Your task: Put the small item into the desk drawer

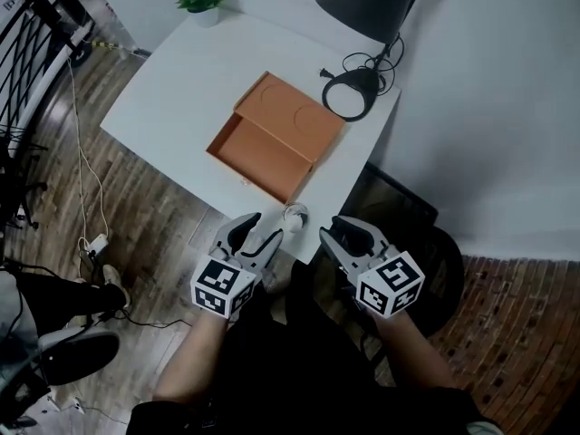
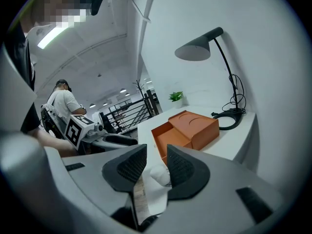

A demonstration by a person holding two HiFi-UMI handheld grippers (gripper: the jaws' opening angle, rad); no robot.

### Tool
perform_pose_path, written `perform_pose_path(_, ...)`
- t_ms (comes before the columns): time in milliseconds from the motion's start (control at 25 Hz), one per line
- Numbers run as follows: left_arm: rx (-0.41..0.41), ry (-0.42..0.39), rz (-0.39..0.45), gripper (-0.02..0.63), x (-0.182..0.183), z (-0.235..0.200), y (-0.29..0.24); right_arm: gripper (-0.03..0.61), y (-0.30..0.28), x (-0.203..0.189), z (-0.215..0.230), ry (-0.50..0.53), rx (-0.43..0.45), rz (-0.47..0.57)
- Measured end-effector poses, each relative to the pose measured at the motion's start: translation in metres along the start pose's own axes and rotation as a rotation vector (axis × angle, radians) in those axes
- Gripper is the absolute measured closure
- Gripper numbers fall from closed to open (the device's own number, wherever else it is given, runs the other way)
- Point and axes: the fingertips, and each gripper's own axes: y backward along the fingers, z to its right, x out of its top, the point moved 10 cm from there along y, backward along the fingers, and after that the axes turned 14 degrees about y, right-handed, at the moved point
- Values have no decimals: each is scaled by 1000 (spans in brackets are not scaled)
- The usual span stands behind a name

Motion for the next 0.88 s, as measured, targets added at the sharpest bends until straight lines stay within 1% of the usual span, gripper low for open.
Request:
perform_pose_path(80,-18,-4,-11,394,-8,-2,-9,453,-3,-8,1,-7,7,-13)
perform_pose_path(200,-29,-23,-49,379,-18,-3,-24,453,-2,-17,0,-19,13,-23)
perform_pose_path(520,-17,-89,-155,377,-40,-4,-55,456,13,-39,2,-52,-6,-54)
perform_pose_path(720,-11,-110,-185,377,-47,-1,-64,457,24,-42,3,-64,-26,-54)
perform_pose_path(880,3,-144,-220,377,-53,1,-74,458,30,-51,8,-80,-39,-55)
